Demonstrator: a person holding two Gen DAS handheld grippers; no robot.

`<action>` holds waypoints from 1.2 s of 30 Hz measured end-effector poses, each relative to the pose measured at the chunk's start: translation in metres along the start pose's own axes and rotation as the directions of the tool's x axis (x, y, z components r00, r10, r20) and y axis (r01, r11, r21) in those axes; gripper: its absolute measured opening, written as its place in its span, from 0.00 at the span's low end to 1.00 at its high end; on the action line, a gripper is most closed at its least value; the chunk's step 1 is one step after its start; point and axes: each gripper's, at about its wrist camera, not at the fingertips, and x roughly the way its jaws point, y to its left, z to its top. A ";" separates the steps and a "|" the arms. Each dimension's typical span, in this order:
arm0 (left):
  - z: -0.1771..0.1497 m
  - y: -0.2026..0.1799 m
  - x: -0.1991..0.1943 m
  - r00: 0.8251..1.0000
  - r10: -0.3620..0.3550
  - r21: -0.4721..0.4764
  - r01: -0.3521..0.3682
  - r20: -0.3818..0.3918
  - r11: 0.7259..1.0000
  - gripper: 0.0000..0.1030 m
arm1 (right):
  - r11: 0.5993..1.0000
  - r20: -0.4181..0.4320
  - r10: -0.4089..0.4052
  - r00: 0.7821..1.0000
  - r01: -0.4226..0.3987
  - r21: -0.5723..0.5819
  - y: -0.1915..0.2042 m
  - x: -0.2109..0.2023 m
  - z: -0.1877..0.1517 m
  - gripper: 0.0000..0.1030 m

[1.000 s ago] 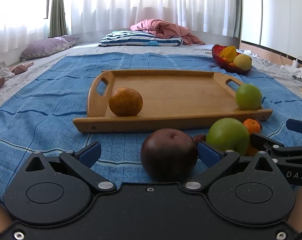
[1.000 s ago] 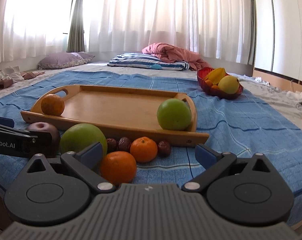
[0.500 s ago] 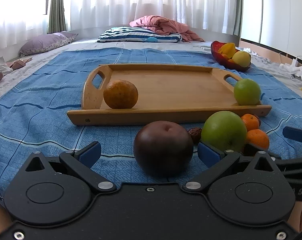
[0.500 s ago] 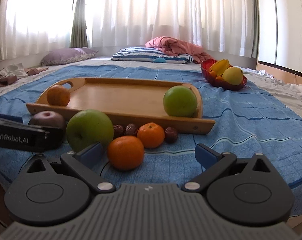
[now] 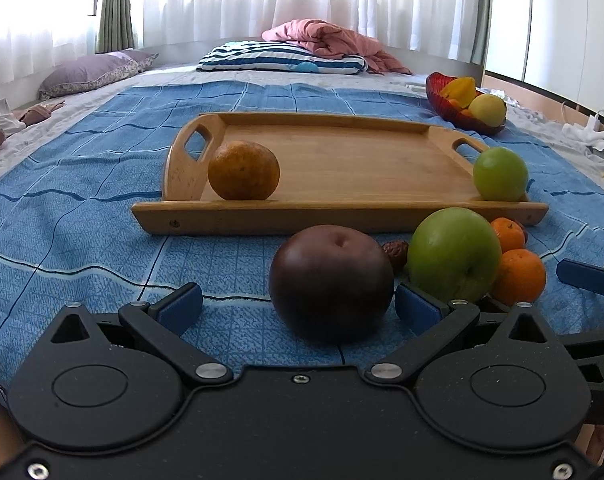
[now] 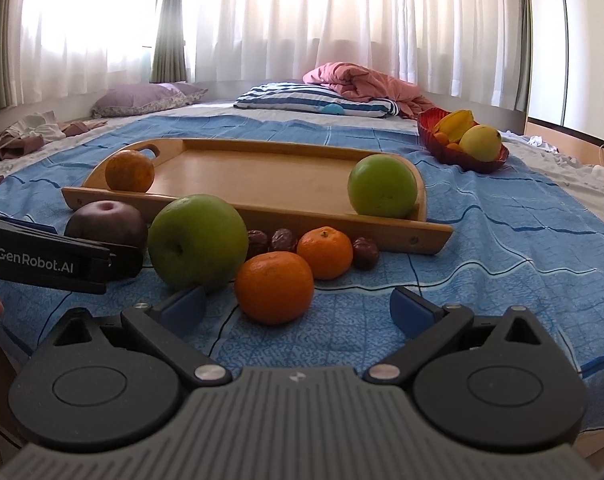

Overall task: Organize fruits
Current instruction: 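Move the left gripper to the dark purple fruit while the right gripper approaches a tangerine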

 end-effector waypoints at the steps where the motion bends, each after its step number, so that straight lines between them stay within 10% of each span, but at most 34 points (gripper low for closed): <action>1: 0.000 0.000 0.000 1.000 0.001 0.003 -0.001 -0.001 1.000 1.00 | 1.000 -0.001 0.003 1.000 -0.003 0.000 0.001 0.000 0.000 1.00; 28: -0.001 -0.004 0.012 0.999 0.029 0.023 -0.028 -0.042 0.999 0.98 | 0.999 -0.037 0.036 0.999 -0.035 0.033 0.001 0.009 0.001 1.00; 36: 0.002 -0.009 0.005 0.999 -0.012 0.062 0.015 -0.050 0.998 0.74 | 0.998 -0.031 0.061 0.998 -0.060 0.029 0.003 0.007 0.001 0.90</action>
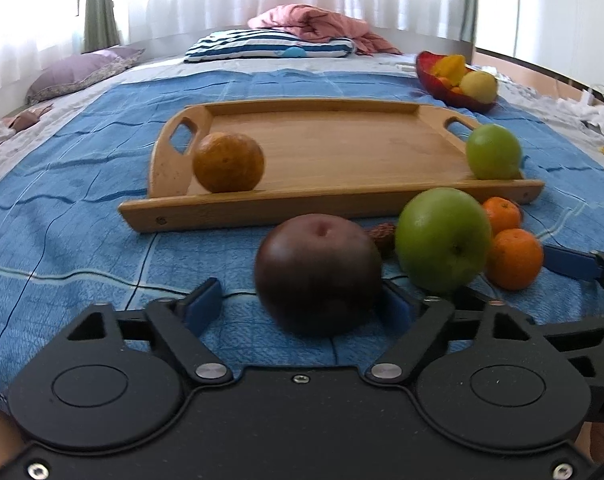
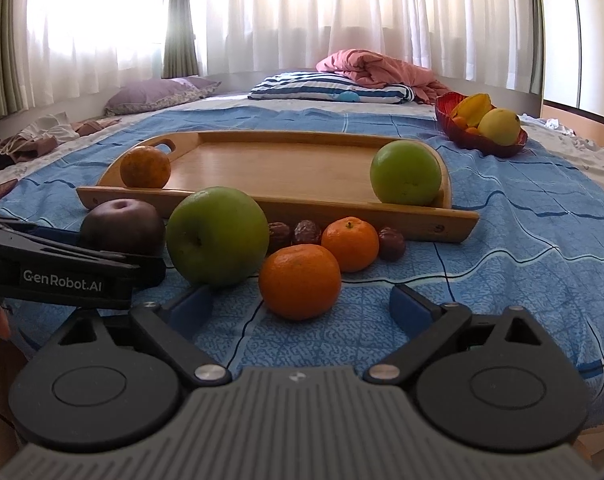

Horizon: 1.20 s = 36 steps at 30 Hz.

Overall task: Organize fruits
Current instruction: 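Move the left gripper to the dark purple fruit while the right gripper approaches a tangerine, then grasp the dark purple fruit with the left gripper while the right gripper grasps the tangerine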

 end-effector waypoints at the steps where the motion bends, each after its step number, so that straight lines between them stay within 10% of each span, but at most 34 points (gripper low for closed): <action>1: 0.001 -0.001 -0.001 1.000 -0.010 0.006 0.010 -0.002 1.000 0.67 | 1.000 0.002 0.002 1.000 -0.002 0.000 0.000 -0.001 0.000 0.87; 17: 0.006 -0.008 -0.006 1.000 -0.005 0.003 0.005 -0.023 1.000 0.58 | 1.000 0.020 0.003 1.000 -0.003 -0.010 0.005 -0.011 0.002 0.43; 36: 0.022 -0.001 -0.023 1.000 -0.010 -0.014 0.010 0.007 1.000 0.57 | 0.999 0.079 -0.009 0.997 0.005 0.053 -0.008 -0.021 0.031 0.42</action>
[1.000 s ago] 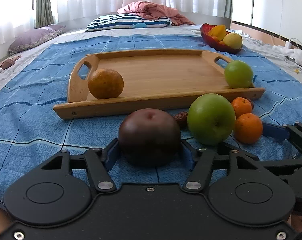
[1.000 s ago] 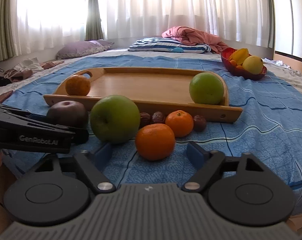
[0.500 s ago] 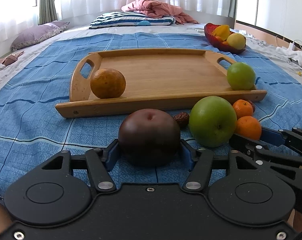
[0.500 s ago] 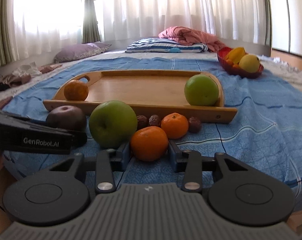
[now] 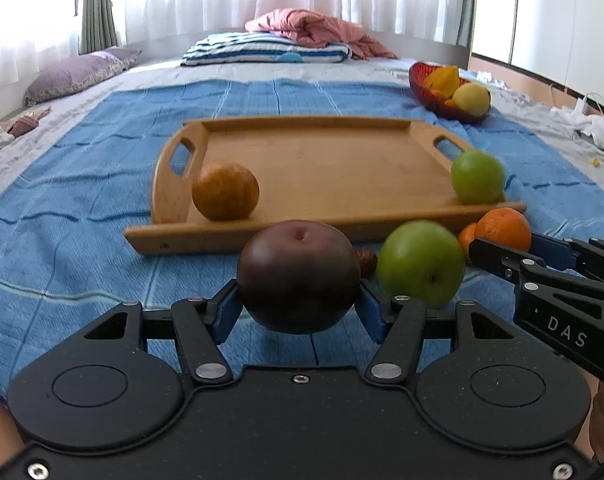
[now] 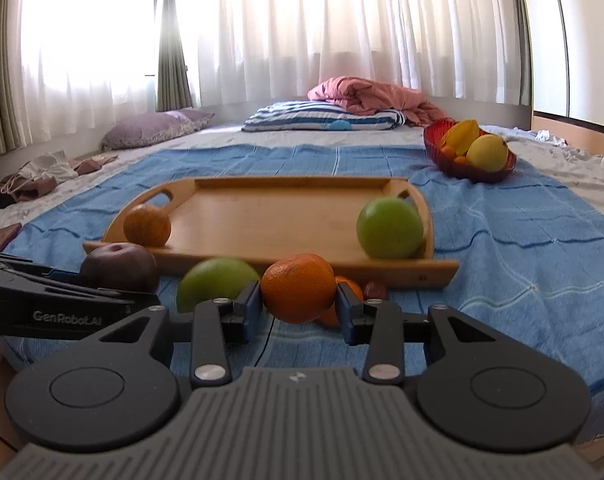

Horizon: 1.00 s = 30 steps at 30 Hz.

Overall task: Organize fruits
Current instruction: 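Grasp the dark purple fruit with the left gripper while the right gripper grasps the tangerine, then carry the dark fruit in the left gripper and the tangerine in the right gripper over the tray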

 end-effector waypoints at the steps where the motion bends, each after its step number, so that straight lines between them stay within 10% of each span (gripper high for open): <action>1: 0.003 0.001 -0.003 1.000 0.000 0.001 0.000 0.012 1.000 0.57 | 1.000 0.004 0.000 1.000 0.000 0.001 -0.001 0.000 0.002 0.42; 17: 0.086 0.038 -0.003 0.990 0.048 -0.058 -0.041 0.134 0.997 0.57 | 0.997 -0.004 -0.035 0.999 0.036 0.067 -0.036 0.031 0.073 0.42; 30: 0.133 0.068 0.067 0.998 0.062 -0.104 -0.062 -0.001 0.993 0.57 | 0.991 -0.232 -0.004 0.973 0.034 0.126 -0.079 0.118 0.126 0.42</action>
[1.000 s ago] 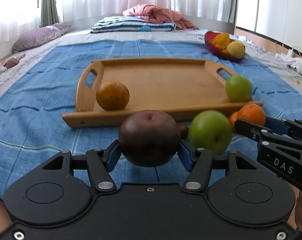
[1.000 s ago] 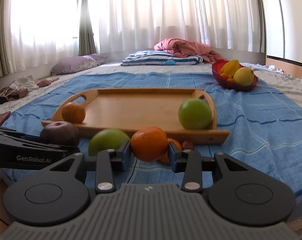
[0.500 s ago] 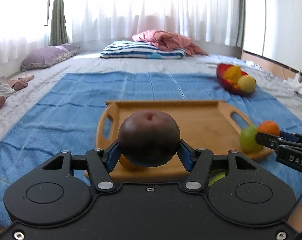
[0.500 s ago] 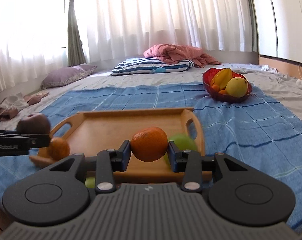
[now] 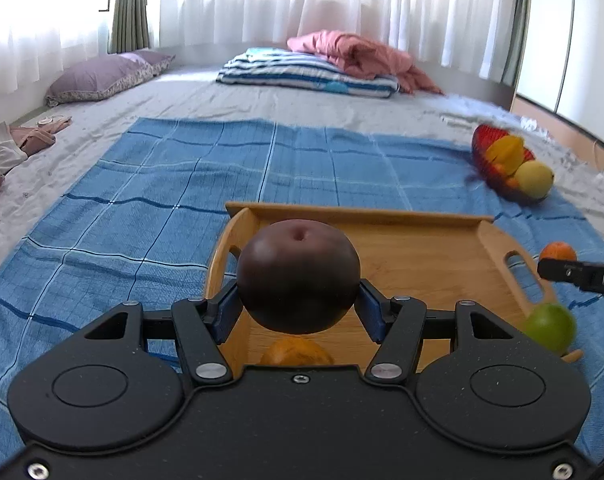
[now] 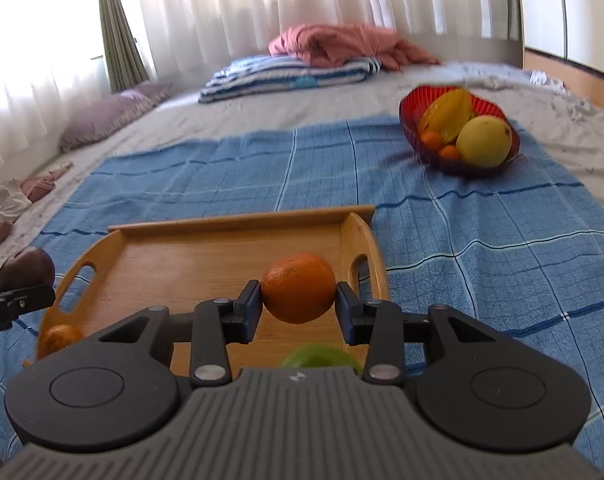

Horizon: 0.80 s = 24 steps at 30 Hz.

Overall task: Organize fruits
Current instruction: 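Carry the dark fruit in the left gripper and the tangerine in the right gripper over the tray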

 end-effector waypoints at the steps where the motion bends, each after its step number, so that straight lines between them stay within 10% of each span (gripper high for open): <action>1: 0.002 0.000 0.006 1.000 0.001 -0.002 -0.001 -0.015 1.000 0.57 | 1.000 -0.020 -0.003 1.000 0.003 -0.004 0.000 0.005 0.001 0.42; 24: 0.001 -0.005 0.062 0.986 0.023 -0.008 -0.025 -0.166 1.000 0.56 | 0.997 -0.207 -0.070 0.976 0.063 -0.042 -0.001 0.055 -0.002 0.42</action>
